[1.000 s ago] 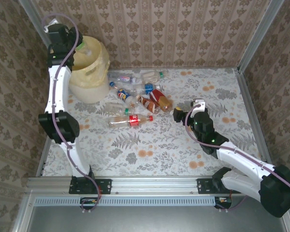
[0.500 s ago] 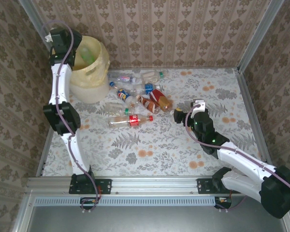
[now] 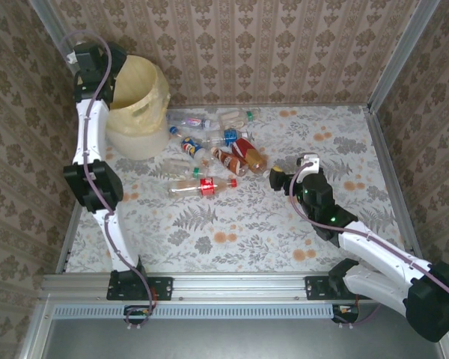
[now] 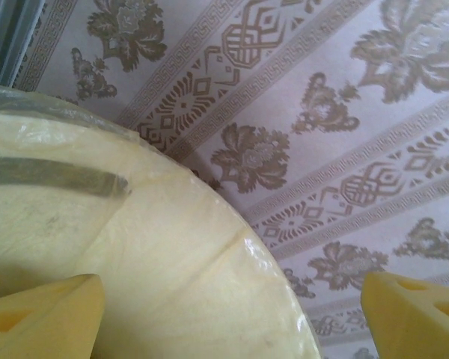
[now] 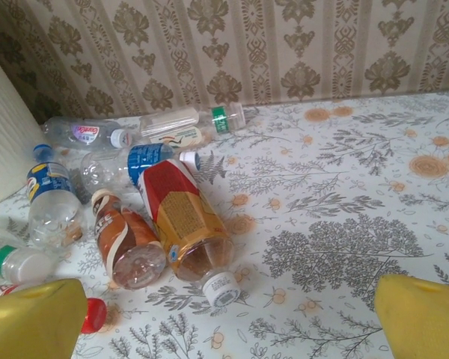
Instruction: Put the plastic bottles in the bin
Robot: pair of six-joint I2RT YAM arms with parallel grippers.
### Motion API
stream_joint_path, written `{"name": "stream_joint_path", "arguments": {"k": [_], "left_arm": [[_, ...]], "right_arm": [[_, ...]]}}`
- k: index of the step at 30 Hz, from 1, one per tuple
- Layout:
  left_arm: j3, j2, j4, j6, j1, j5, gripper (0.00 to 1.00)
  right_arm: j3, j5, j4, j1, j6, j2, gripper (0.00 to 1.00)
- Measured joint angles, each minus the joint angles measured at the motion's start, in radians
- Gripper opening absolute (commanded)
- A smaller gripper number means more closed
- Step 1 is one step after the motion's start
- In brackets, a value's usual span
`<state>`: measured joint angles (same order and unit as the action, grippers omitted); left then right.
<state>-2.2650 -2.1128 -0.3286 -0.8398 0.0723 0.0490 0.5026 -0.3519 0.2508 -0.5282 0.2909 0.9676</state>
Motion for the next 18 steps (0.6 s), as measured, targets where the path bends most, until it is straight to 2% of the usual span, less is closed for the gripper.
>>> {"name": "stream_joint_path", "arguments": {"k": [8,11,18], "left_arm": [[0.189,0.217,0.030,0.121,-0.089,0.017,0.96],[0.279,0.302,0.048,0.175,-0.142,0.017,1.00],[0.476,0.448,0.068,0.288,-0.286,-0.016,1.00]], "right_arm": [[-0.001,0.046,0.002,0.000,0.000,0.000,1.00],[-0.001,0.050,0.003,0.000,0.000,0.000,1.00],[-0.001,0.050,0.003,0.000,0.002,0.000,1.00]]}}
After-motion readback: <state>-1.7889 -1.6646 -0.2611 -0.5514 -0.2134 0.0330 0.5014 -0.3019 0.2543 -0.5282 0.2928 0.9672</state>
